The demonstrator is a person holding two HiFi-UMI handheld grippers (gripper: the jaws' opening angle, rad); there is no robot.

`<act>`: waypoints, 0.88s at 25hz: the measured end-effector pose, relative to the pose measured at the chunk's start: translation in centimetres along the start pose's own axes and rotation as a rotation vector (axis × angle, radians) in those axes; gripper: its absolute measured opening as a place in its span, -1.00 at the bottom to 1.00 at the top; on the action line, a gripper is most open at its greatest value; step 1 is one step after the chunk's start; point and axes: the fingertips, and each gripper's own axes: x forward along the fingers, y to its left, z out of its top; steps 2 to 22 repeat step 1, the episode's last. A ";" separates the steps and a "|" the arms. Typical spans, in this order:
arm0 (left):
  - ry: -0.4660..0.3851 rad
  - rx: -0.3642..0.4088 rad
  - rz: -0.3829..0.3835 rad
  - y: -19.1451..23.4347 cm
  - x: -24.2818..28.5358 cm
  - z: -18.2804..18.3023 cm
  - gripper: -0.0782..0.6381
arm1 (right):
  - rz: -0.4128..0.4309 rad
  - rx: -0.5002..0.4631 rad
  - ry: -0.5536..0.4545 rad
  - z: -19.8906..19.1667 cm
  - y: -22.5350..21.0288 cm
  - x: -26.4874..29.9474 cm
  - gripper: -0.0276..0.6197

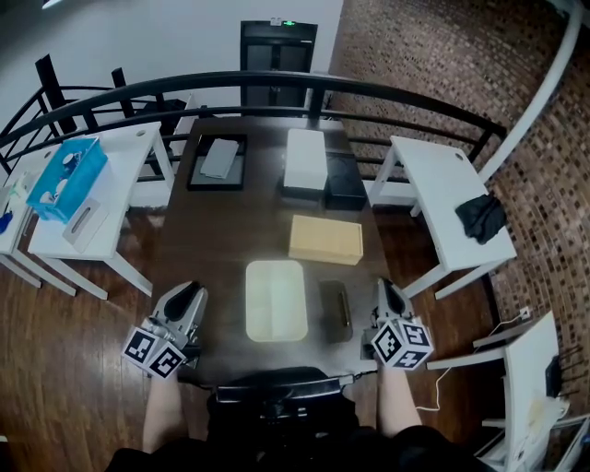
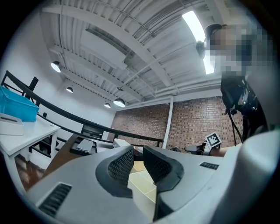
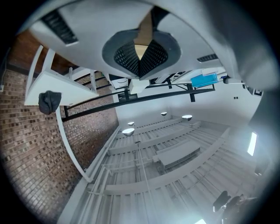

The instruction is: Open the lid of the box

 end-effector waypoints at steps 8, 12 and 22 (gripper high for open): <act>0.001 0.000 0.001 -0.1 -0.1 -0.1 -0.62 | -0.002 -0.005 0.001 0.1 0.0 -0.1 -0.91; 0.001 0.000 0.001 -0.1 -0.1 -0.1 -0.62 | -0.002 -0.005 0.001 0.1 0.0 -0.1 -0.91; 0.001 0.000 0.001 -0.1 -0.1 -0.1 -0.62 | -0.002 -0.005 0.001 0.1 0.0 -0.1 -0.91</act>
